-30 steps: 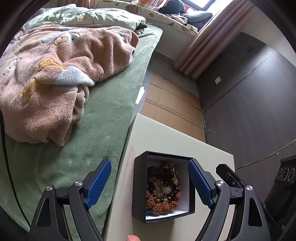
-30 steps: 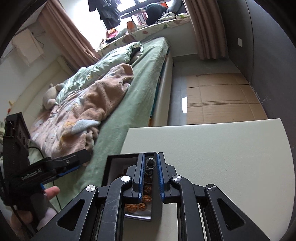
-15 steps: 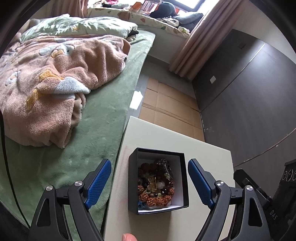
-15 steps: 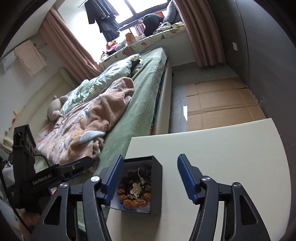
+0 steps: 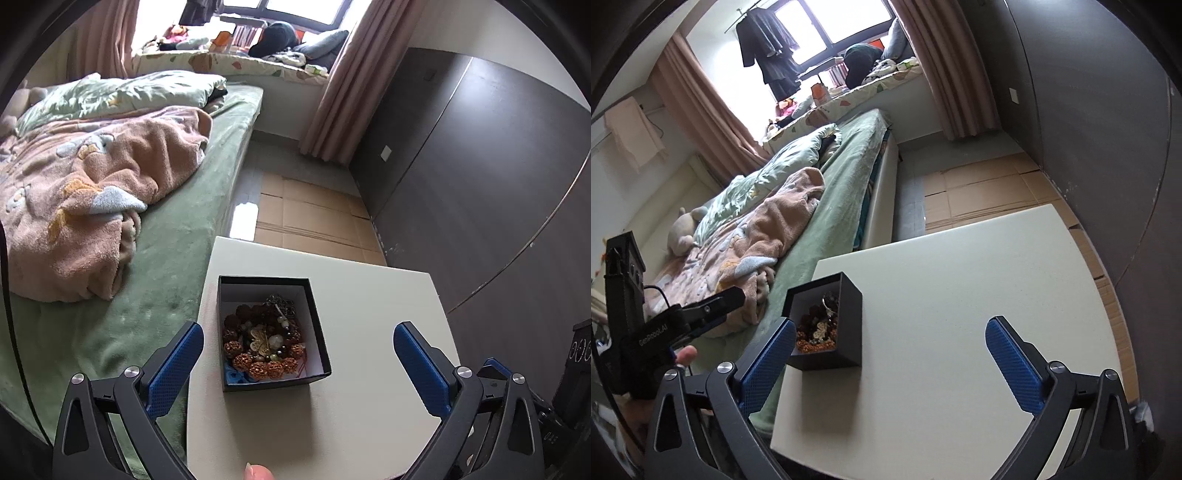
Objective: Organize jewelry
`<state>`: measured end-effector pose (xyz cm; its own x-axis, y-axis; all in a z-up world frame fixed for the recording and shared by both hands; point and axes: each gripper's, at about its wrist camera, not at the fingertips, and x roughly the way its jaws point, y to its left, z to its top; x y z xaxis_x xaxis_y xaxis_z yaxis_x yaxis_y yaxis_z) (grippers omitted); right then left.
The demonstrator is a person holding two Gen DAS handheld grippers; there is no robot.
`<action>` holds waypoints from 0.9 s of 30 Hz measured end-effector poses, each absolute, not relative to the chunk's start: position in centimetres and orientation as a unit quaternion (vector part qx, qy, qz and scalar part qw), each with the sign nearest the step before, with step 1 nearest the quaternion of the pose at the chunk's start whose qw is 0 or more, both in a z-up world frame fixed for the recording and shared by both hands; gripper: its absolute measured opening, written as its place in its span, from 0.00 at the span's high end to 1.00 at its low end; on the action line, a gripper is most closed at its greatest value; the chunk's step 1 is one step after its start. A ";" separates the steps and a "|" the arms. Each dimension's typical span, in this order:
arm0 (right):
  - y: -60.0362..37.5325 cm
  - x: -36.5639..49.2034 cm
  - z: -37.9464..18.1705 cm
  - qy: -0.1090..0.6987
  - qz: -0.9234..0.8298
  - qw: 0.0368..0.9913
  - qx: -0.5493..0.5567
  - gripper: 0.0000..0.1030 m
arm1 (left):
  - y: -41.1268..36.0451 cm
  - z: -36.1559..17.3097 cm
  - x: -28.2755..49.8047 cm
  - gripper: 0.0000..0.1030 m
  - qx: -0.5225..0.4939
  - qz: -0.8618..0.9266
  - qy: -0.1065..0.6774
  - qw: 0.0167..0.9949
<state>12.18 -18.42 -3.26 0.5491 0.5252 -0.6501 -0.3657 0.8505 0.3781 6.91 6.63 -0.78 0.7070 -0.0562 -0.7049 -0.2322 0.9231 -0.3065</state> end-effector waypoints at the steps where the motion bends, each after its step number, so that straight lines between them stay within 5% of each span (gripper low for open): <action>1: -18.9 11.8 -3.2 0.399 0.252 0.876 0.101 0.00 | 6.2 -0.6 6.6 0.01 -0.184 0.050 0.376 0.907; 27: -21.4 6.7 -1.9 0.385 0.246 0.885 0.087 0.00 | 1.8 0.5 1.4 0.01 -0.122 0.056 0.333 0.933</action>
<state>6.72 -21.38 -1.91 0.5829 0.5019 -0.6390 -0.3678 0.8642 0.3433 1.41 1.79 0.50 0.7713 0.0230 -0.6360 -0.1864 0.9637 -0.1912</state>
